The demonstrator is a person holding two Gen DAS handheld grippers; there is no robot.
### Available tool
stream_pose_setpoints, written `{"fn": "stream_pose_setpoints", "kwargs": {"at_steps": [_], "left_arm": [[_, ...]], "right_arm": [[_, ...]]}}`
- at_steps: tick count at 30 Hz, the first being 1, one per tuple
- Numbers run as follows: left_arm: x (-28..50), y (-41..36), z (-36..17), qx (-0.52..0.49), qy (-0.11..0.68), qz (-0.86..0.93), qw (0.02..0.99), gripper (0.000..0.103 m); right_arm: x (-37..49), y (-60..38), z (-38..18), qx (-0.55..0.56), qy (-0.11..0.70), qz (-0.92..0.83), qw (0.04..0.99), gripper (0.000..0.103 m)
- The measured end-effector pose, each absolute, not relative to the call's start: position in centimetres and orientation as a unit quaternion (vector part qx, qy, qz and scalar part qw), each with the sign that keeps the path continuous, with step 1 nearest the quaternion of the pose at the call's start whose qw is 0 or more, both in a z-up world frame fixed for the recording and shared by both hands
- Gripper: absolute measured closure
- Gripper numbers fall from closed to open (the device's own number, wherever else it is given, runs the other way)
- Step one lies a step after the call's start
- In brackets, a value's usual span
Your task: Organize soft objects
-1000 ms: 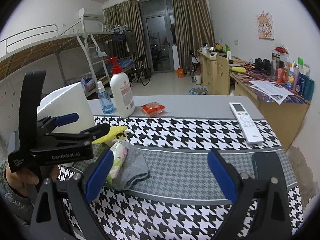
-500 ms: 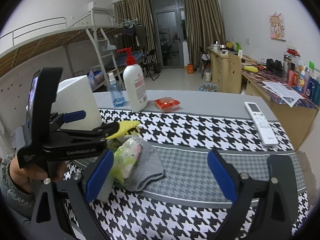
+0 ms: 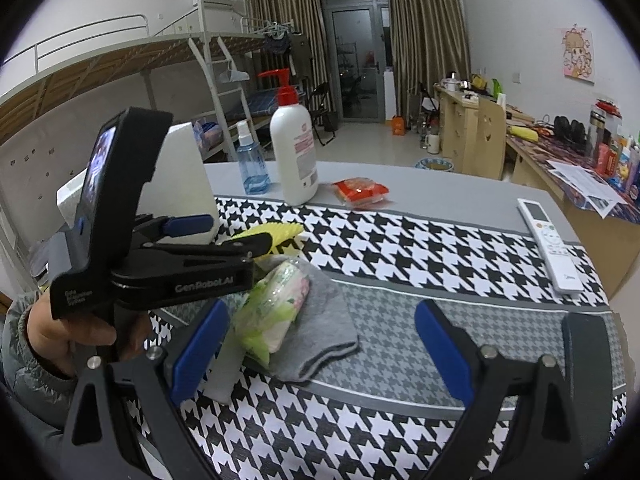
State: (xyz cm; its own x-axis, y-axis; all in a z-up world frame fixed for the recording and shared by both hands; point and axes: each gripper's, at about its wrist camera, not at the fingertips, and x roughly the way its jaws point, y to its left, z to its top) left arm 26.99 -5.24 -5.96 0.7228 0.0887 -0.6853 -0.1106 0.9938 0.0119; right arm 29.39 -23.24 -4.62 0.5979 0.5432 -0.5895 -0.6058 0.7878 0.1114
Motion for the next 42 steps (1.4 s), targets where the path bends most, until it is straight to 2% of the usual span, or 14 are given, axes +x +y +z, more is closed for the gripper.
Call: {"fn": "stream_pose_setpoints", "kwargs": {"at_steps": [7,14,17,20,28,33,40,42], "left_arm": [[27.4,-4.3,-6.8,-0.036,0.393,0.038,0.918,0.038],[27.4,-3.3,-7.5,-0.057,0.411,0.026,0.910,0.060],[27.3,-2.7,-7.9,-0.069,0.417,0.022,0.906,0.064],[27.1,-2.4,-8.1,-0.074,0.422,0.018,0.904,0.071],[26.5,-2.0,-8.1,-0.081,0.421,0.003,0.904,0.076],[26.2,-2.0,-7.8,-0.083,0.411,-0.008,0.908,0.080],[26.3,-2.2,-7.9,-0.079,0.409,-0.016,0.909,0.086],[26.2,-2.4,-7.8,-0.076,0.405,-0.018,0.911,0.087]], "right_arm": [[29.9,-22.0,-5.3,-0.058,0.327,0.335,0.882,0.006],[30.3,-20.8,-5.7,-0.061,0.339,0.345,0.873,0.006],[30.6,-20.2,-6.0,-0.064,0.344,0.351,0.869,0.006],[31.0,-19.8,-6.5,-0.064,0.353,0.353,0.864,0.013],[31.3,-18.9,-7.3,-0.071,0.371,0.362,0.852,0.022],[31.7,-18.6,-7.9,-0.067,0.388,0.366,0.843,0.037],[31.7,-18.2,-8.2,-0.060,0.397,0.384,0.831,0.039],[31.6,-18.1,-8.3,-0.059,0.400,0.386,0.829,0.047]]}}
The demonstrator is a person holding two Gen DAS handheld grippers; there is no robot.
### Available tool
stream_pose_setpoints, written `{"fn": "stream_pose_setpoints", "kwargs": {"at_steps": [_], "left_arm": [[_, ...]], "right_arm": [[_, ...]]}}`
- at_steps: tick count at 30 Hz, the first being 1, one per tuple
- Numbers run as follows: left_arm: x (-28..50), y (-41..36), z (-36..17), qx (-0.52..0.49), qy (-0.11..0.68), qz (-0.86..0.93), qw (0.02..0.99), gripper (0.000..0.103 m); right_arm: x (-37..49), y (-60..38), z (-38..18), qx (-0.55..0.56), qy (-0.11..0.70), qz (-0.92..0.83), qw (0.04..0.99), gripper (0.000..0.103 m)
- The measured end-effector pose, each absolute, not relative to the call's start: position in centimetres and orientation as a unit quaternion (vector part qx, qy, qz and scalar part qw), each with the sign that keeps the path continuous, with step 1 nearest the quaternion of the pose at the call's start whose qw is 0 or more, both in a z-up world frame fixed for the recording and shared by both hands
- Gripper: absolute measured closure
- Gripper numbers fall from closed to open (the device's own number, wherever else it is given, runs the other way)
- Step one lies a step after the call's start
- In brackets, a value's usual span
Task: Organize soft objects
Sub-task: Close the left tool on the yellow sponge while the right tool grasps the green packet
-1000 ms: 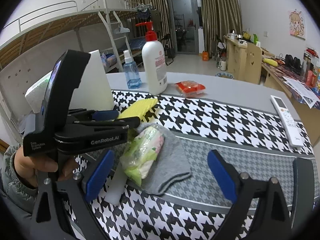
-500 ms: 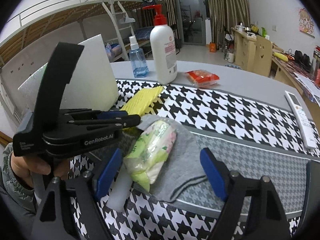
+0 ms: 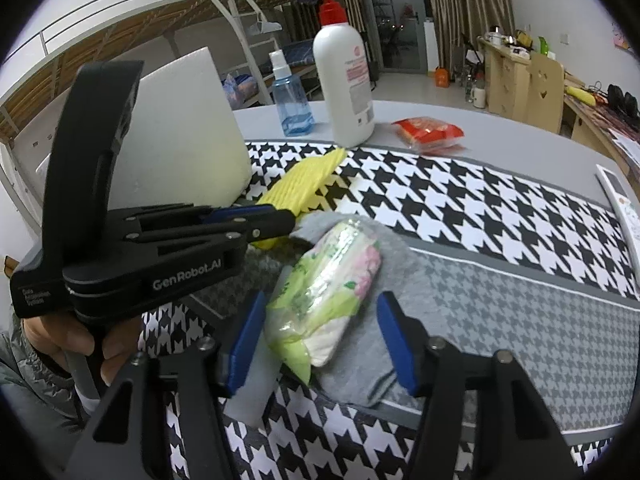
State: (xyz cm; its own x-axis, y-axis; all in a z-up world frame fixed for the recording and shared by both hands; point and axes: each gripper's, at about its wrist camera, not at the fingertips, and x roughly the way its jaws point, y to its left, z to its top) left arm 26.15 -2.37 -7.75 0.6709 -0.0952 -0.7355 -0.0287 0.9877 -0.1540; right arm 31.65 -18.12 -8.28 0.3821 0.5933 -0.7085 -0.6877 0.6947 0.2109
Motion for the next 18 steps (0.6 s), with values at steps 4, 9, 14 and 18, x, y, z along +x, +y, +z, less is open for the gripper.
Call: {"fn": "stream_pose_setpoints", "kwargs": {"at_steps": [4,9,14,18], "left_arm": [[26.21,-2.42,-7.87,-0.079,0.405,-0.021,0.911,0.089],[26.31,-2.33,-8.21,-0.082,0.412,-0.021,0.907,0.092],[26.25,-2.41,-8.07,-0.084,0.406,-0.027,0.910,0.092],[25.94,-2.48,-7.73,-0.084,0.397,-0.032,0.913,0.093]], "right_arm": [[31.50,-17.87,-8.39,-0.060,0.406,0.391,0.824,0.052],[31.55,-17.34,-8.81,-0.062,0.419,0.395,0.815,0.060],[31.28,-17.43,-8.58,-0.063,0.414,0.395,0.818,0.071],[31.04,-18.00,-8.08,-0.061,0.405,0.390,0.824,0.074]]}}
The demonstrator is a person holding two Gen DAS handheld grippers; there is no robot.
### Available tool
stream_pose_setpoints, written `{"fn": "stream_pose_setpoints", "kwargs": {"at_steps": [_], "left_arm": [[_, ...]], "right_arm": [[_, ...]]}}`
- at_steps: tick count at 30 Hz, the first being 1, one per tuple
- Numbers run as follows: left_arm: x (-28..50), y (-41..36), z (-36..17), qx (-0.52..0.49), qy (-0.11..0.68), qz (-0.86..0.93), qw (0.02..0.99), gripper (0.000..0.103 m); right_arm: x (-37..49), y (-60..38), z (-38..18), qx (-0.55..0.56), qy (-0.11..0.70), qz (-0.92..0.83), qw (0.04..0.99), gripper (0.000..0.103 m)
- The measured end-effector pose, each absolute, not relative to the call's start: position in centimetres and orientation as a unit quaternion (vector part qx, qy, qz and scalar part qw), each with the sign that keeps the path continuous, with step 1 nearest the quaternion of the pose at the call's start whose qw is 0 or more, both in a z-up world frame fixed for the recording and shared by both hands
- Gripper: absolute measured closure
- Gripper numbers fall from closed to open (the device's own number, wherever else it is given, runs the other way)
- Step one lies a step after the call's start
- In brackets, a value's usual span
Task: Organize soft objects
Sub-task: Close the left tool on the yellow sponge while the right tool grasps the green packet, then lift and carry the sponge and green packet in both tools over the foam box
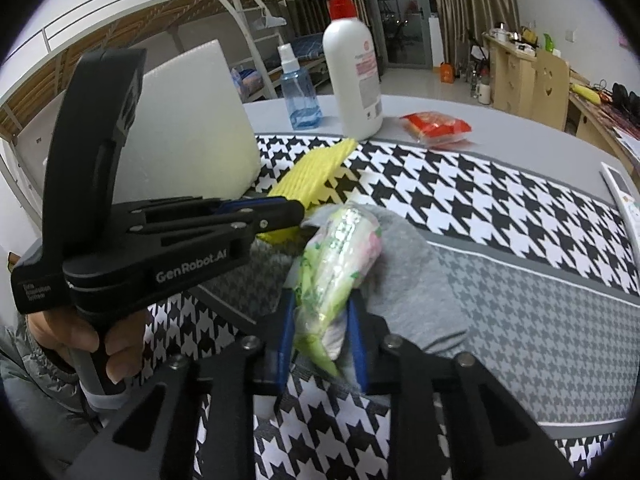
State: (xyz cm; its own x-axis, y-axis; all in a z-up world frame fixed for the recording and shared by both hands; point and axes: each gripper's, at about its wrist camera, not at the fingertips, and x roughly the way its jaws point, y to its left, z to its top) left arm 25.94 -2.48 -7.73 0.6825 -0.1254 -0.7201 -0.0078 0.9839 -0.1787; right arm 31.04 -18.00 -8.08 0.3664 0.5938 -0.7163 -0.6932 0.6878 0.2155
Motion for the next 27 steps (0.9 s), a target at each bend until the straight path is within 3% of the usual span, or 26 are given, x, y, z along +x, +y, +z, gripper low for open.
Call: {"fn": "stream_pose_setpoints", "kwargs": {"at_steps": [27], "left_arm": [[21.7,-4.2,-3.9,-0.055,0.333,-0.069,0.939,0.093]], "right_arm": [[29.2,-20.7,-5.2,-0.044,0.363,0.360,0.859,0.074]]}}
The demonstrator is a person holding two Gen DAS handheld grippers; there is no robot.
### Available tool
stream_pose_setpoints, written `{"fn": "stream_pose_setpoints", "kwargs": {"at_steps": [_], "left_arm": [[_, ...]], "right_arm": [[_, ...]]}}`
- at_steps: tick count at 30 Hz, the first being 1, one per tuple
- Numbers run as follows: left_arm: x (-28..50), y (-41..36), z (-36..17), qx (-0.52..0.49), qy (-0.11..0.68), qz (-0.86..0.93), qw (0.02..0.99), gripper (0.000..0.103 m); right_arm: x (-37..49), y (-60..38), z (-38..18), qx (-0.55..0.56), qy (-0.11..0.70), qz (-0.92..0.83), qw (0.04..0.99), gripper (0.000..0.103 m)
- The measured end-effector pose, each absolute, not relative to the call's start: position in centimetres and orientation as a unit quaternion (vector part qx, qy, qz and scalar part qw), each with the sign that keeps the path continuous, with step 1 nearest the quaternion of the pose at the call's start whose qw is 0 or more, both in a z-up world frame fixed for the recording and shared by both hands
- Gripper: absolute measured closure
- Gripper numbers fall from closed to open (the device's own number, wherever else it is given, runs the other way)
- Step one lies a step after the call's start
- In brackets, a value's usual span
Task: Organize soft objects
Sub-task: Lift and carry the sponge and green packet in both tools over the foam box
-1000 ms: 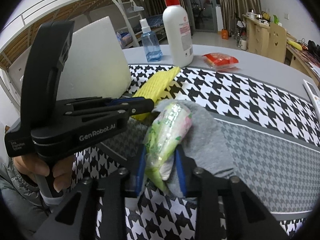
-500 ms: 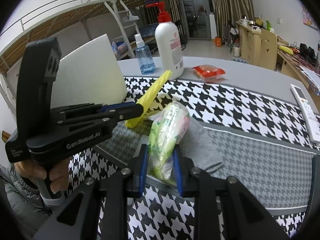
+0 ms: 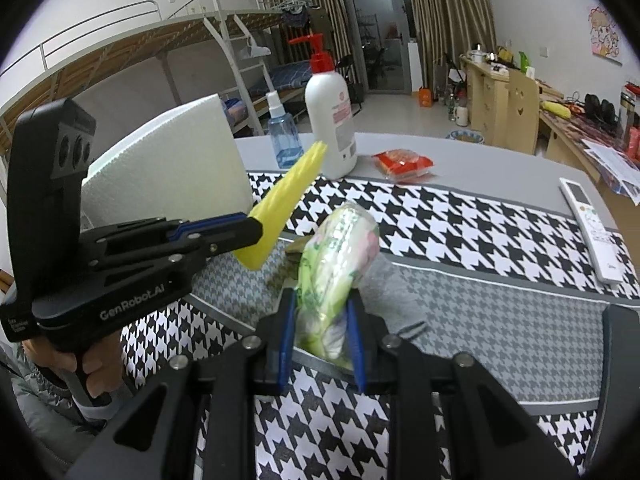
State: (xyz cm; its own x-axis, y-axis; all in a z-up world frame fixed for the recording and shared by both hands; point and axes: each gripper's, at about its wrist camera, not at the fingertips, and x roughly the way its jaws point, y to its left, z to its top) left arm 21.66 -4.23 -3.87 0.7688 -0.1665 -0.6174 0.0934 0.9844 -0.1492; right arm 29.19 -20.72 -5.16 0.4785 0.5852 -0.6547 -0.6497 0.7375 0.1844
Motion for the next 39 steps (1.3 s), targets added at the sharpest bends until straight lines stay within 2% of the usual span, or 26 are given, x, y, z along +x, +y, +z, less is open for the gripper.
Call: {"fn": "stream_pose_setpoints", "kwargs": {"at_steps": [39], "left_arm": [[16.0,-3.5,2.1,0.014,0.252,-0.088,0.964,0.093]], "right_arm": [[25.1,-20.8,-0.3,-0.017,0.265,0.306,0.914,0.074]]}}
